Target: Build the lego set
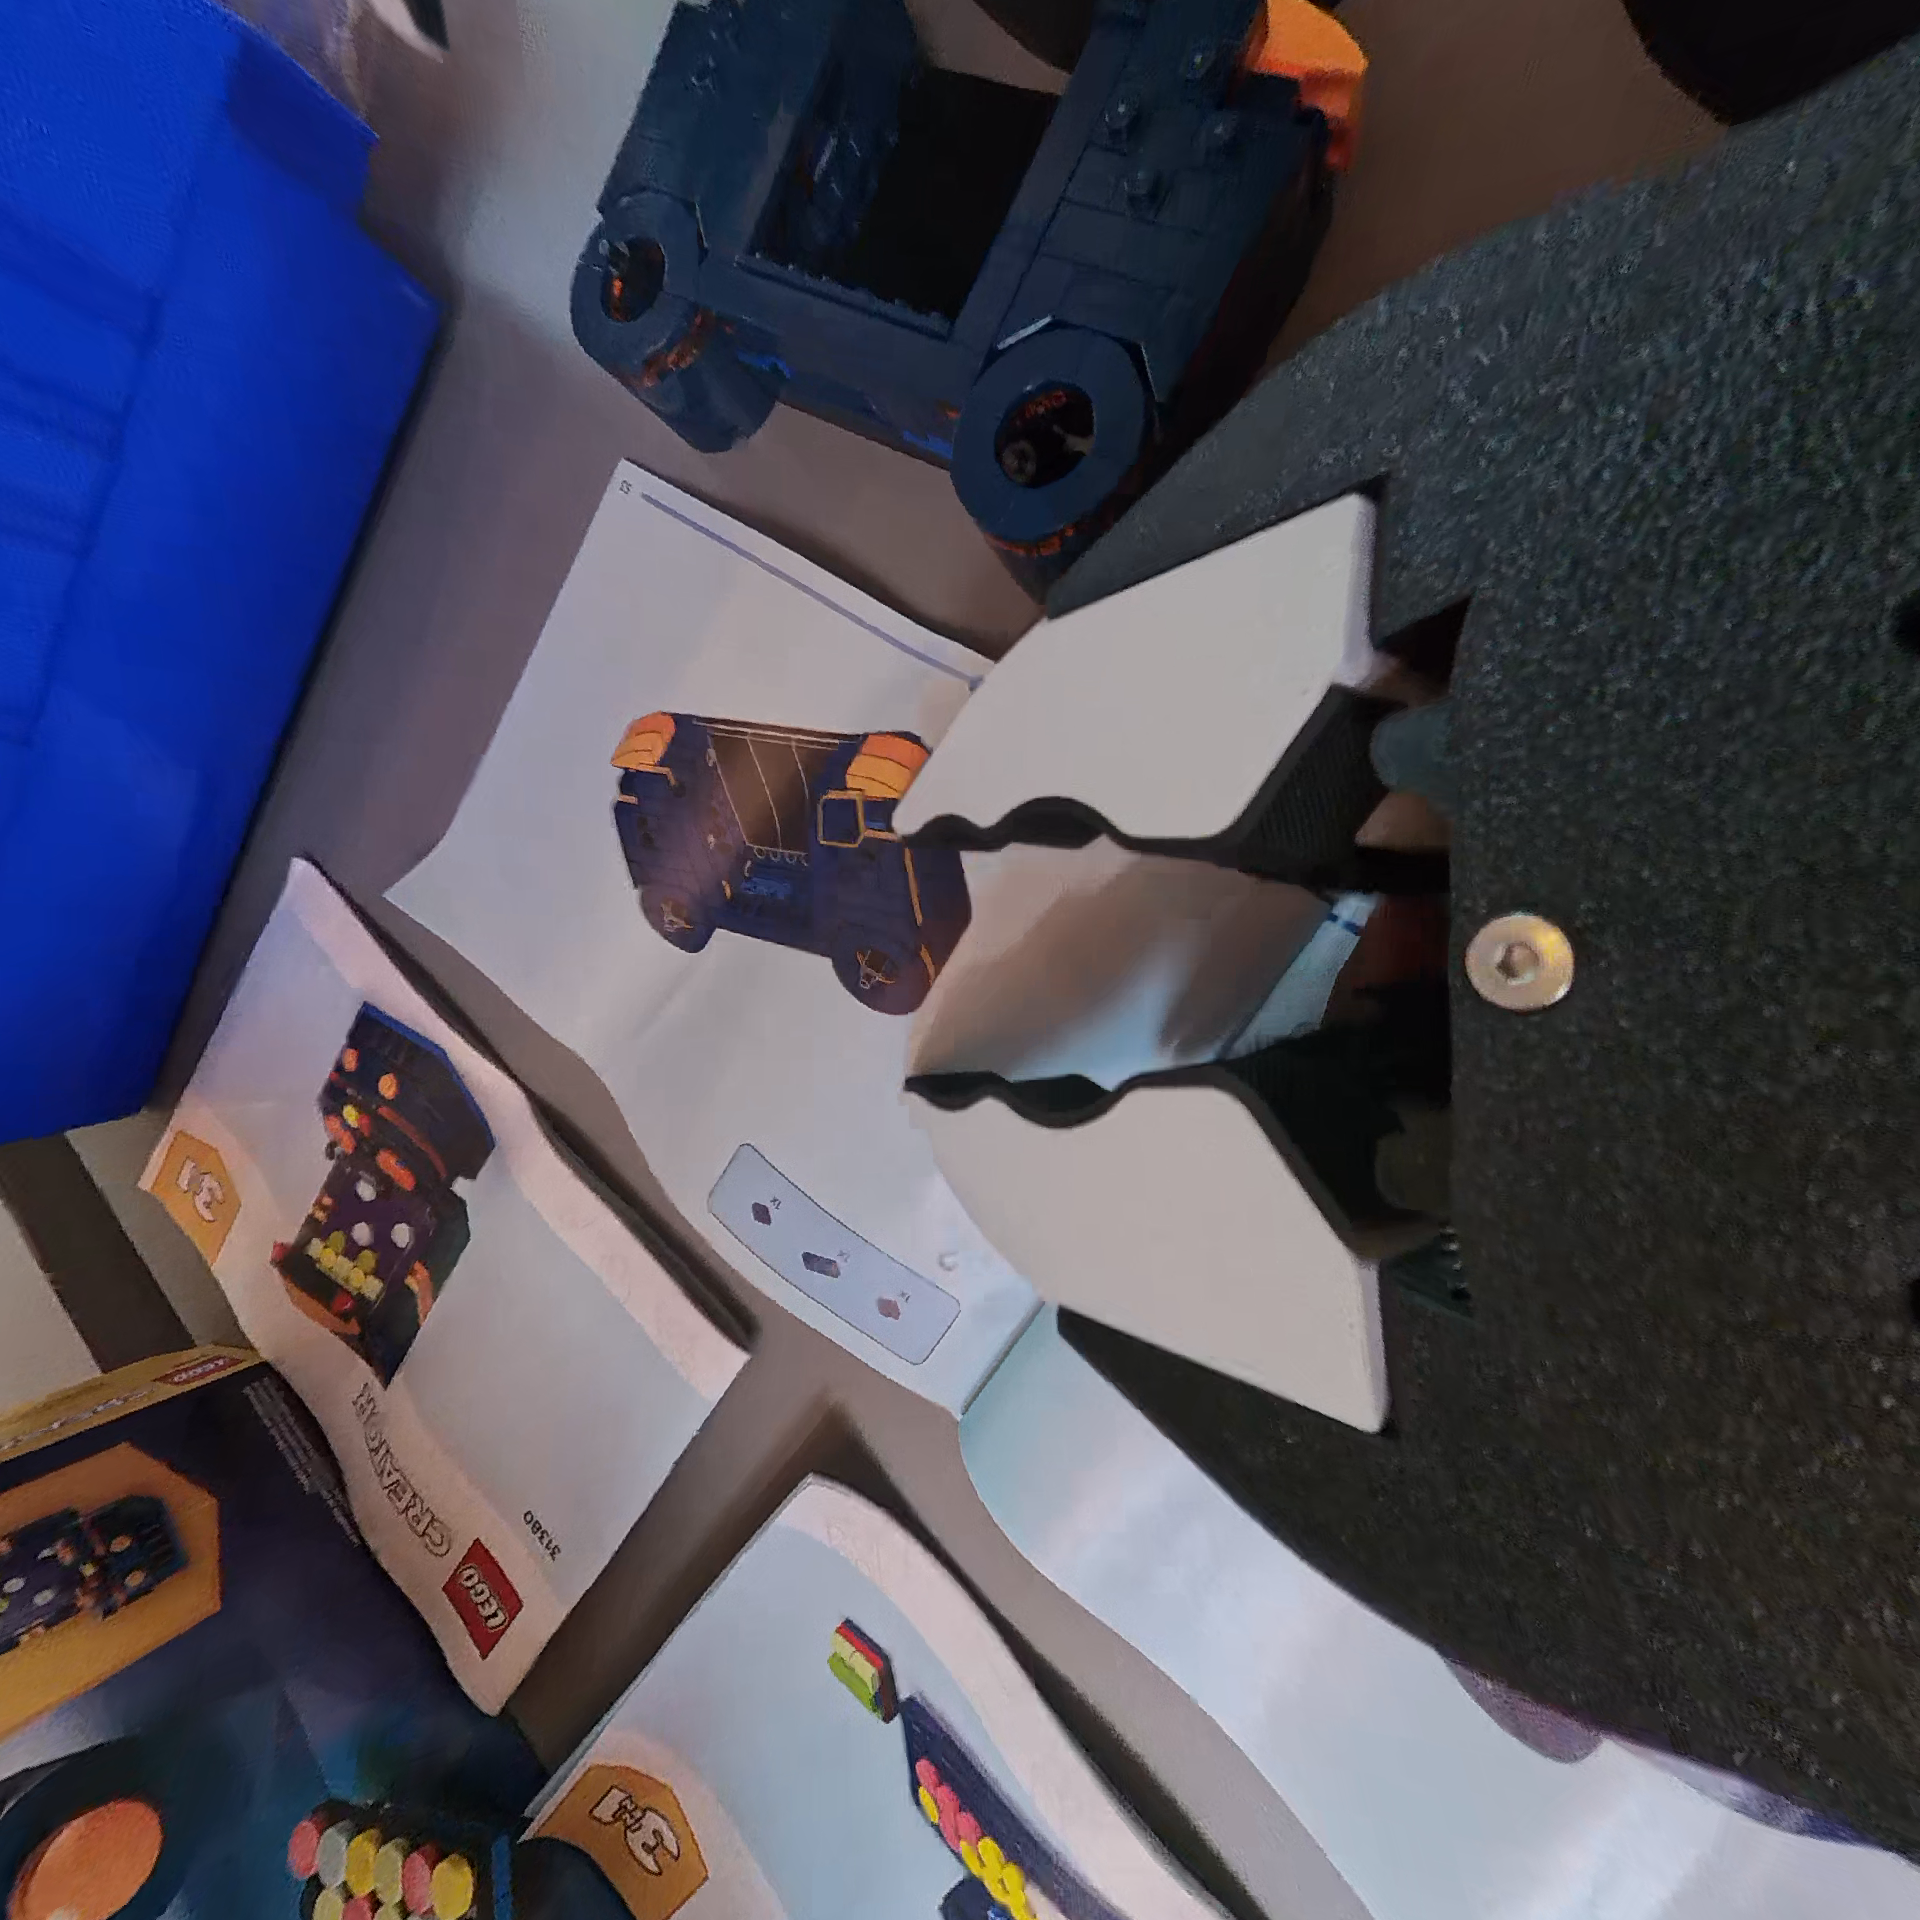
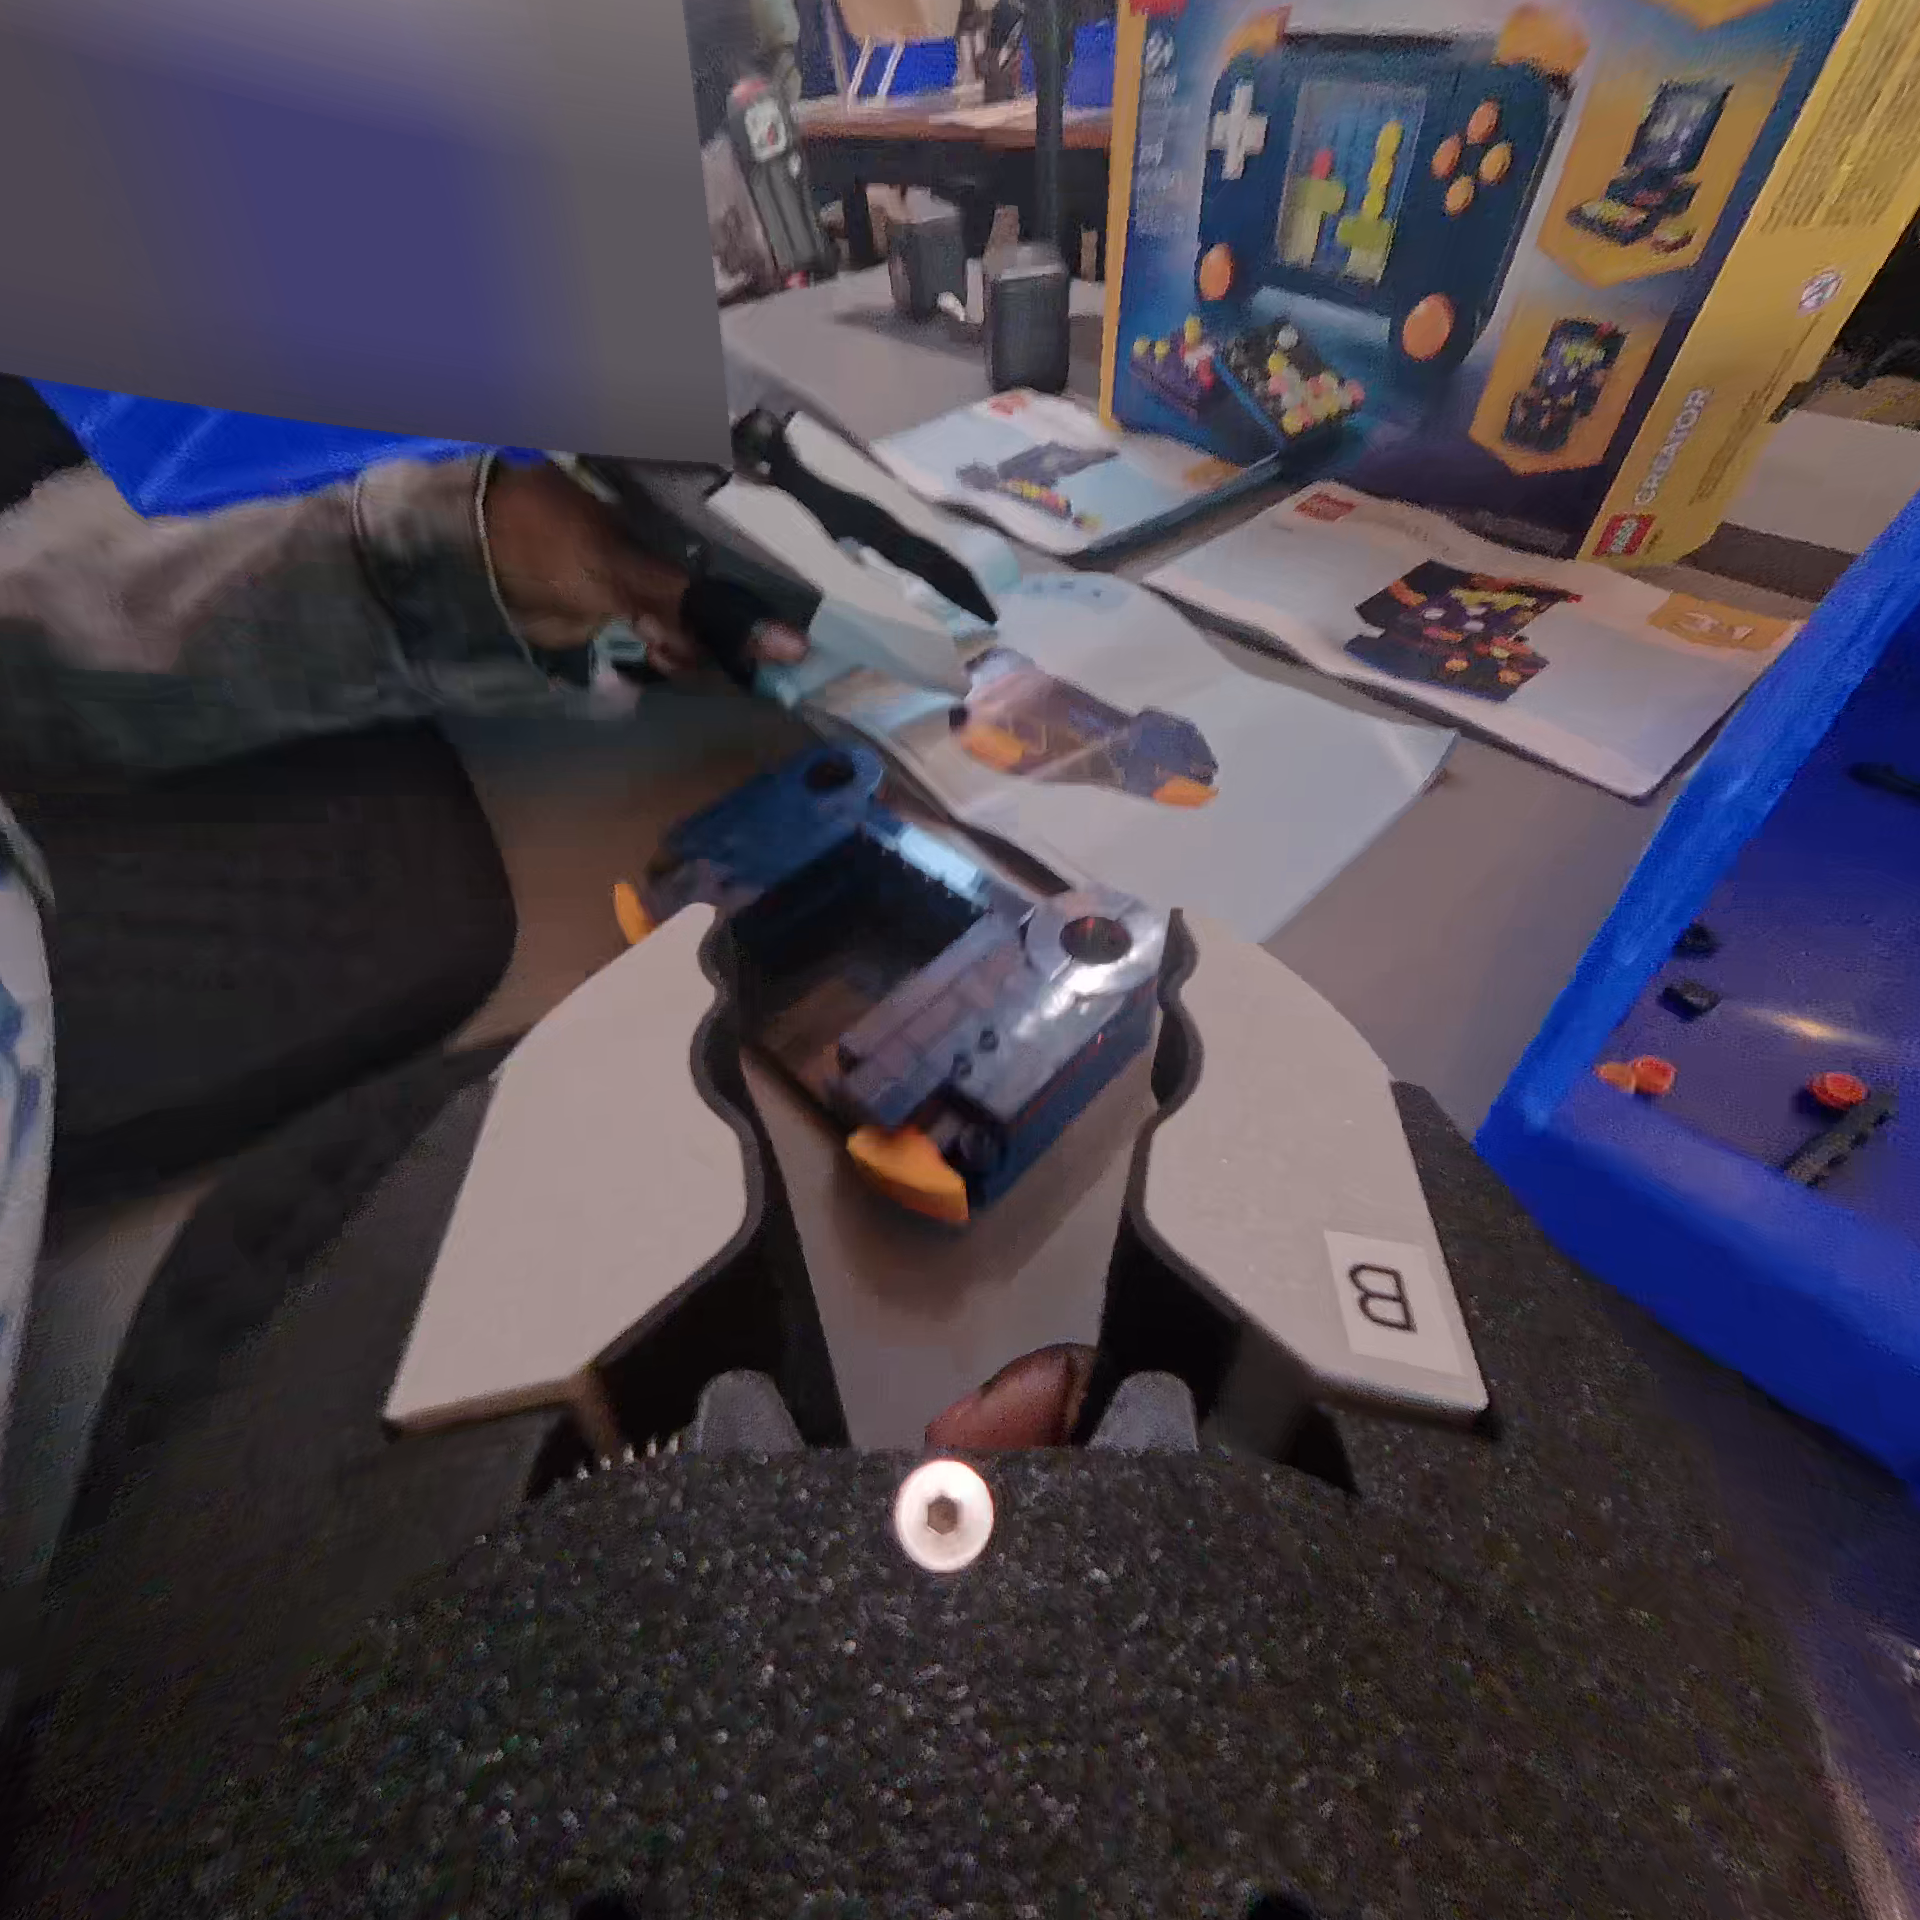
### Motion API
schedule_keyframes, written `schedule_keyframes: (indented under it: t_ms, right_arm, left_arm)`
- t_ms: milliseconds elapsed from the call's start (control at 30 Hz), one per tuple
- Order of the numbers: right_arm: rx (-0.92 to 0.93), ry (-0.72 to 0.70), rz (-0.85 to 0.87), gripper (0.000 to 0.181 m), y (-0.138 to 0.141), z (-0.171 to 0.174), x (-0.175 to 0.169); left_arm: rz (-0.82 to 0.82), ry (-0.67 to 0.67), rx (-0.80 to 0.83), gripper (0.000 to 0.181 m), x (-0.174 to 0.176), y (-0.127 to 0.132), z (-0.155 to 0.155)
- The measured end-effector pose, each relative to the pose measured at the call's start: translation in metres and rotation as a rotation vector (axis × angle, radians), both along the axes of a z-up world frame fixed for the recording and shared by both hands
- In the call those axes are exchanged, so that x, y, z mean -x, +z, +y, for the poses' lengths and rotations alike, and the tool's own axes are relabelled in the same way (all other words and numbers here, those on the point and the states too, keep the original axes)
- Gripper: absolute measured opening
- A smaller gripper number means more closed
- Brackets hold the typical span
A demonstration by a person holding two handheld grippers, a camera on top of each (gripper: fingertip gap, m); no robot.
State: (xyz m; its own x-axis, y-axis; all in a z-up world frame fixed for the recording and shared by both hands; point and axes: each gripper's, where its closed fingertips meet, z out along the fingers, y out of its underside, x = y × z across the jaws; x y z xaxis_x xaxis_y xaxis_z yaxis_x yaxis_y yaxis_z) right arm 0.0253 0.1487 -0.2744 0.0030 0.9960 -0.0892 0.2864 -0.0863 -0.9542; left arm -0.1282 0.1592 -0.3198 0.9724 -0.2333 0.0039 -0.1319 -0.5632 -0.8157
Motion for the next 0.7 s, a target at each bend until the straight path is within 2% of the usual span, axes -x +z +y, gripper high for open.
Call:
schedule_keyframes:
  t_ms: [100, 200, 333, 433, 533, 700]
  right_arm:
    - [0.051, -0.064, -0.011, 0.075, 0.024, 0.019, 0.023]
    - [0.102, -0.089, -0.137, 0.072, 0.031, 0.04, 0.057]
    - [0.058, -0.091, -0.524, 0.082, -0.014, 0.071, 0.089]
    - [0.01, -0.142, -0.76, 0.095, -0.052, 0.087, 0.088]
    - [0.009, -0.152, -0.809, 0.095, -0.067, 0.087, 0.089]
    - [0.004, -0.165, -0.845, 0.09, -0.069, 0.085, 0.09]
  left_arm:
    - [-0.005, -0.016, -0.075, 0.045, 0.007, 0.017, -0.004]
    - [0.098, -0.055, 0.002, 0.047, 0.019, 0.016, -0.017]
    - [0.049, -0.124, 0.119, 0.045, 0.008, -0.009, -0.026]
    - [0.036, -0.12, 0.116, 0.045, 0.007, -0.016, -0.025]
    - [0.041, -0.112, 0.116, 0.045, 0.007, -0.016, -0.024]
    - [0.04, -0.105, 0.115, 0.045, 0.006, -0.016, -0.024]
